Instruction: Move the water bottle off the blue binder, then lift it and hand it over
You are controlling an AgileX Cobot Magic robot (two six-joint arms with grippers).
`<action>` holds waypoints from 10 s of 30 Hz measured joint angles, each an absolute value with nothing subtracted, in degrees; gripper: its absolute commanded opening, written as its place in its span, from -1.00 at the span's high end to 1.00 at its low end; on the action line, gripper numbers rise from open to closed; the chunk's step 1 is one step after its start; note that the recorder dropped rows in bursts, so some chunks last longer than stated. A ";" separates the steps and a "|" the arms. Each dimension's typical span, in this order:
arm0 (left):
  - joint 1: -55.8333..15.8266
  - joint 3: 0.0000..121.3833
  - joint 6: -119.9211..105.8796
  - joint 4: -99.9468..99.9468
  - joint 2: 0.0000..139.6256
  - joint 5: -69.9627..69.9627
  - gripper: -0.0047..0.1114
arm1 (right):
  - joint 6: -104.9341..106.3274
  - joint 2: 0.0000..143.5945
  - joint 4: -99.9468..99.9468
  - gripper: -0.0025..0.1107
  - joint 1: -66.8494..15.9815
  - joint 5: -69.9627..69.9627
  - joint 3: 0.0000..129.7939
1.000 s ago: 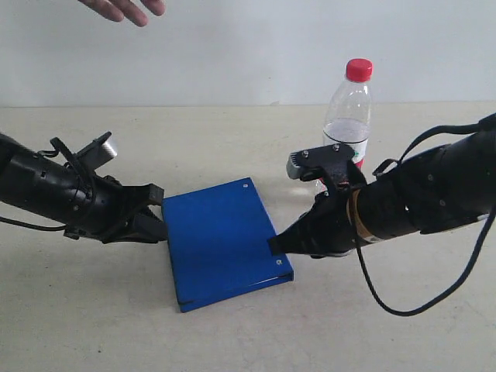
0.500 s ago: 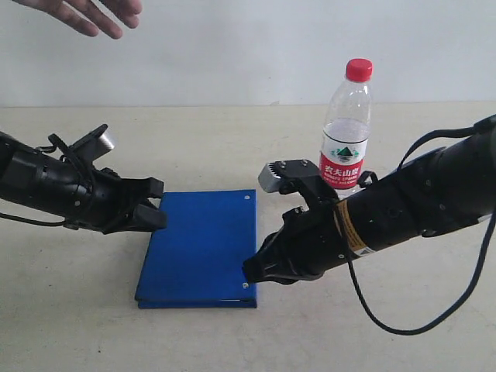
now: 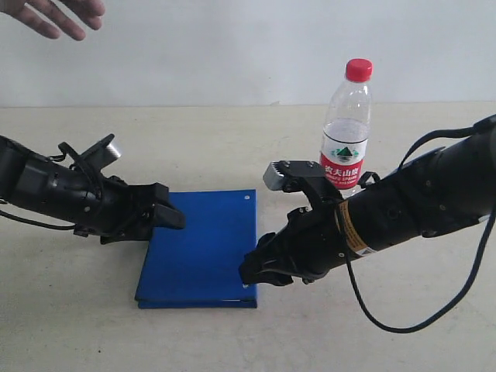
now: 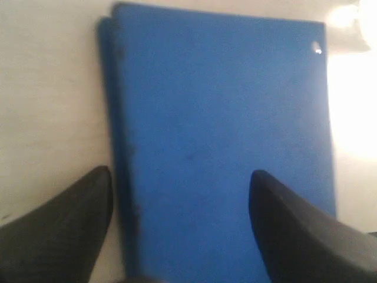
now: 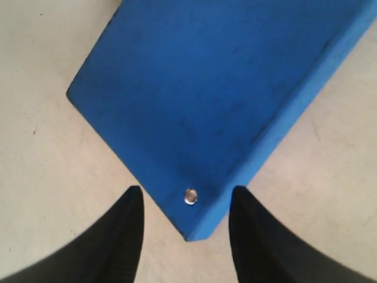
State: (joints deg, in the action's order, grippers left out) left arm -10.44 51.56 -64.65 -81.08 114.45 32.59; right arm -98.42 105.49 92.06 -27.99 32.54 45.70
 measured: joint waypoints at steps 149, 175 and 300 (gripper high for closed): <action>-1.86 51.43 -76.26 -80.71 111.24 67.30 0.84 | -88.95 124.49 83.48 -0.35 -21.07 68.01 50.89; -4.56 49.10 -77.61 -80.96 108.76 66.31 0.66 | -79.23 124.91 67.82 0.54 -23.23 67.55 50.98; 8.05 16.01 -89.60 -88.26 9.47 6.20 0.84 | -90.96 20.47 83.27 0.96 -42.29 -14.50 10.44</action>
